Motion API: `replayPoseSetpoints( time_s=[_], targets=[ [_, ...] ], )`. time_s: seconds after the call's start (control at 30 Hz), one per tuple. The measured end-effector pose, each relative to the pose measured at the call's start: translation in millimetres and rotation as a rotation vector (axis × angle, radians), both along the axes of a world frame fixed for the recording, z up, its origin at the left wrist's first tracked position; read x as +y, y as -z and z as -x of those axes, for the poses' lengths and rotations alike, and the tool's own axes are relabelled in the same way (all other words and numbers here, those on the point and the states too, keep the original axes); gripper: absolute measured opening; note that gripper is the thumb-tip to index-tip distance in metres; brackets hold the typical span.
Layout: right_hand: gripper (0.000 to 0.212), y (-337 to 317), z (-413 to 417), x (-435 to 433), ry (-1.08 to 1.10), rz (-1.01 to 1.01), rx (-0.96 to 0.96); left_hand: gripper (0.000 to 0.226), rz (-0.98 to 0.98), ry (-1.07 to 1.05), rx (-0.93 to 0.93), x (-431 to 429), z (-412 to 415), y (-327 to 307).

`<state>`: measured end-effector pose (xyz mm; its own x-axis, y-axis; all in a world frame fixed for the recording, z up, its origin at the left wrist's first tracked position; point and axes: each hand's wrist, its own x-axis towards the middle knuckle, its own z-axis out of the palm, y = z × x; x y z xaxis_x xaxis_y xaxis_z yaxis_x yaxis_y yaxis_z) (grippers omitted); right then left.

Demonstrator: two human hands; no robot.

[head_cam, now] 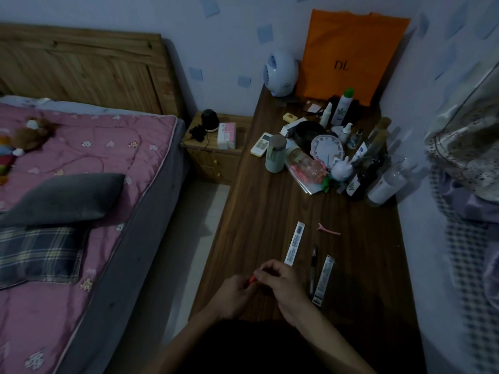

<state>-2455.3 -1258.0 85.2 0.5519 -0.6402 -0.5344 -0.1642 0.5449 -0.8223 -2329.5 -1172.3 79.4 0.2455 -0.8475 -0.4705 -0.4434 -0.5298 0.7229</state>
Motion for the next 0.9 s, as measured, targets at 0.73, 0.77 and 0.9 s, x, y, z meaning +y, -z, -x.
replayPoseSetpoints(
  time_s=[0.73,0.77,0.9],
  targets=[
    [0.015,6.6,1.4,4.5,-0.026,0.033,0.038,0.039,0.013,0.002,-0.024,8.5,0.8,2.5],
    [0.017,7.0,1.6,4.5,-0.029,0.037,0.037,0.040,0.017,0.000,-0.032,8.8,0.7,3.2],
    [0.019,8.0,1.4,6.2,-0.016,0.044,0.028,0.045,0.015,-0.018,-0.050,10.8,-0.4,5.4]
  ],
)
